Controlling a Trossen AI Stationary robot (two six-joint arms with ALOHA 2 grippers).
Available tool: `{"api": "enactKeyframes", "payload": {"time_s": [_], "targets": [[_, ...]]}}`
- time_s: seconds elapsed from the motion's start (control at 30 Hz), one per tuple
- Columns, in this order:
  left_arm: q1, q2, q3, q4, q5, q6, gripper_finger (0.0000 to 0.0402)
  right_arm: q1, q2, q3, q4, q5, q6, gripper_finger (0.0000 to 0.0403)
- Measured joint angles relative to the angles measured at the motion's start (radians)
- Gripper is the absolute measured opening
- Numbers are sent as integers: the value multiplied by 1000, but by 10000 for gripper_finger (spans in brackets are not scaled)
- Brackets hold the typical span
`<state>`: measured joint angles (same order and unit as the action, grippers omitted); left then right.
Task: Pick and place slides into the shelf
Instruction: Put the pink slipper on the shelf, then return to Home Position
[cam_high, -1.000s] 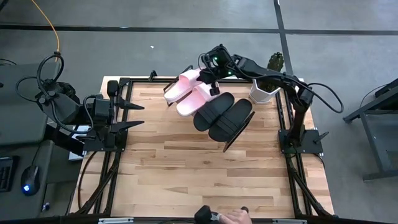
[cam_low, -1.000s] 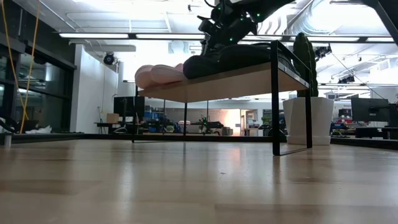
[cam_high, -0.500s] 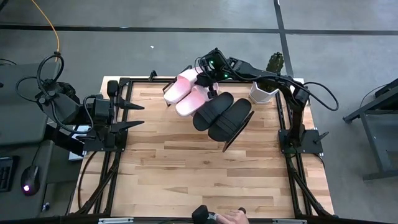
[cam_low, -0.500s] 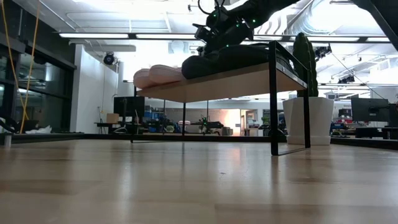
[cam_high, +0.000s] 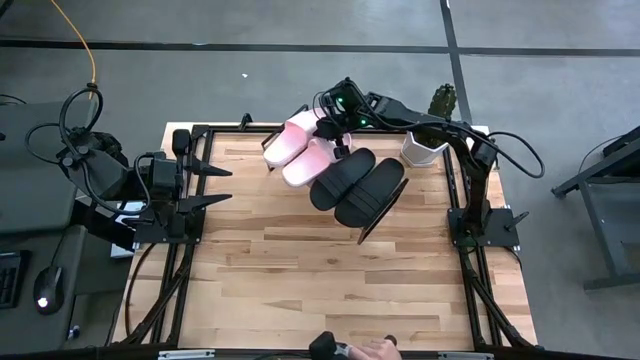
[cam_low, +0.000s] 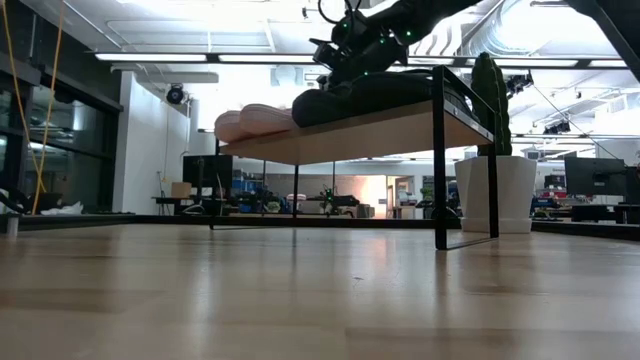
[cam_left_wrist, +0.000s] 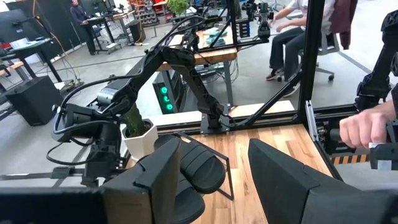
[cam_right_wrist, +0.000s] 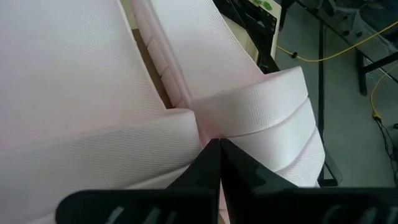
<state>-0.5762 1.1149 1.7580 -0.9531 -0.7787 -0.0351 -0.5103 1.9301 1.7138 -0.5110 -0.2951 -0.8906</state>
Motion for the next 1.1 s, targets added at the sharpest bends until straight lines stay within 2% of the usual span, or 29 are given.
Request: {"api": "enactKeyframes", "payload": {"time_s": [0.6,0.7,1.1], "targets": [[0,0,0,-2,-20,1,179,1,-82,0,-8,33,57,0],[0,-1,0,-27,-54,1,179,1,-111,0,-5,27,85,0],[0,-90,0,-187,-123,-39,179,16,-242,0,-1,-150,251,0]]}}
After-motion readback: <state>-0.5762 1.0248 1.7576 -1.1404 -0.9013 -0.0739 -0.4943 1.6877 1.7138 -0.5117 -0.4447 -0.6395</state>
